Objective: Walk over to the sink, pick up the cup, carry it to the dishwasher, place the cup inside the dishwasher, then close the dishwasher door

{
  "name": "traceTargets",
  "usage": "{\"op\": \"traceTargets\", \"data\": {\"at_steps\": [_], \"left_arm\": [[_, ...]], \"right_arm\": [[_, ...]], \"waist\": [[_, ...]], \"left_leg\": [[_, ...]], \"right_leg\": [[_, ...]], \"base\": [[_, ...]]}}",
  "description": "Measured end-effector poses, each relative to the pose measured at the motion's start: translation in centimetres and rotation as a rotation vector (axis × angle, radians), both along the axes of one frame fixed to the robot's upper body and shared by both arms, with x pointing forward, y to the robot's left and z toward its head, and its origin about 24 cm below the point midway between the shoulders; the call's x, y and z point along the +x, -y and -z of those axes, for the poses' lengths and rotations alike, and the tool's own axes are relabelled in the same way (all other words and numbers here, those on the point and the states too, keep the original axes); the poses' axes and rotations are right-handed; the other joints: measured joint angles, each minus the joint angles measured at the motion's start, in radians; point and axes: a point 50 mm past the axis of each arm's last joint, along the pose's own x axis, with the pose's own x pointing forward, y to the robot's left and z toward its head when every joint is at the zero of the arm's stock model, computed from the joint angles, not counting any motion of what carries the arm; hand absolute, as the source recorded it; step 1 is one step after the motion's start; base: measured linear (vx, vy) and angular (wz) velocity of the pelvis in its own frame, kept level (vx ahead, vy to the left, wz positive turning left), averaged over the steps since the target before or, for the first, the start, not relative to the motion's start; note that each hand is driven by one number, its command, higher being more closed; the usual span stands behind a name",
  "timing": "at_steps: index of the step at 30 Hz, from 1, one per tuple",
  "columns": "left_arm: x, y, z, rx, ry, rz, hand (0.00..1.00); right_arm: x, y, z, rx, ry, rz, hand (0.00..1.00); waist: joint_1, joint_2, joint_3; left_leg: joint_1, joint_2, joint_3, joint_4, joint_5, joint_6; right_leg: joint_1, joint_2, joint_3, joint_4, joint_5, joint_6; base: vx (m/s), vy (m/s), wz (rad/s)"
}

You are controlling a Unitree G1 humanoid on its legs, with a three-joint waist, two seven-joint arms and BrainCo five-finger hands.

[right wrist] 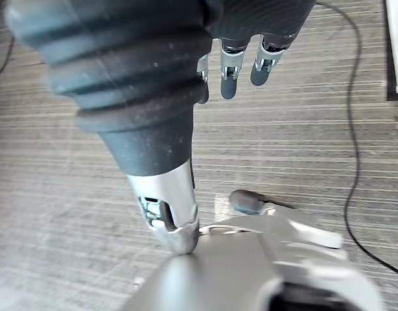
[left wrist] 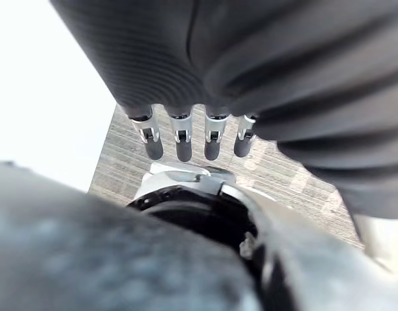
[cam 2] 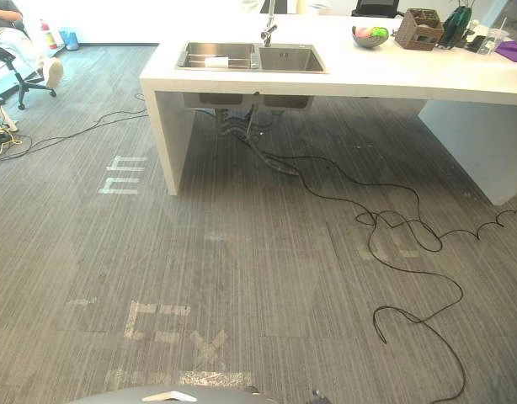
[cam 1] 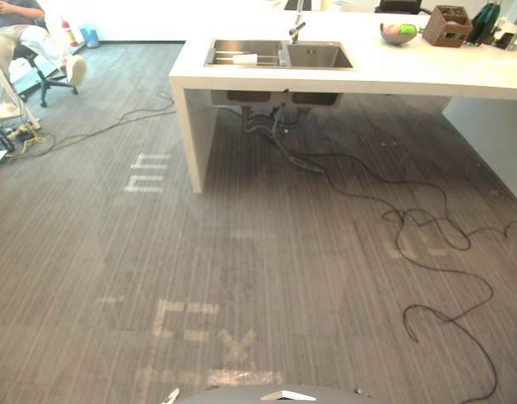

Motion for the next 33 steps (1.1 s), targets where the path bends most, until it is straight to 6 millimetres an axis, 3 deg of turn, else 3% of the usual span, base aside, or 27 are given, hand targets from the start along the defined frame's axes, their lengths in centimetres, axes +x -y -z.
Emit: {"op": "traceTargets", "data": {"at_steps": [7, 19, 33], "left_arm": [[1.6, -0.5, 0.0, 0.138, 0.085, 0.107, 0.00], [3.5, -1.7, -0.4, 0.398, 0.140, 0.149, 0.00], [5.0, -1.5, -0.9, 0.512, 0.273, -0.065, 0.00]], "right_arm": [[4.4, -2.1, -0.9, 0.101, 0.162, -0.051, 0.00], [5.2, -3.9, -0.8, 0.177, 0.181, -0.026, 0.00], [5.1, -4.5, -0.6, 0.246, 0.190, 0.045, 0.00]], "waist": [[0.002, -0.006, 0.007], [-0.011, -0.035, 0.035], [-0.012, -0.025, 0.040]], "left_leg": [[-0.005, -0.008, -0.020, -0.001, 0.006, 0.007], [-0.005, -0.021, -0.026, -0.002, 0.007, 0.009], [0.001, -0.020, -0.021, -0.002, 0.007, 0.009]], "right_leg": [[0.001, -0.007, -0.018, -0.006, -0.004, 0.006], [0.012, -0.019, -0.032, -0.002, -0.005, 0.008], [0.017, -0.019, -0.029, -0.004, -0.005, 0.008]], "base": [[-0.06, 0.005, 0.07], [-0.01, 0.003, 0.04], [-0.03, -0.006, -0.01]]}}
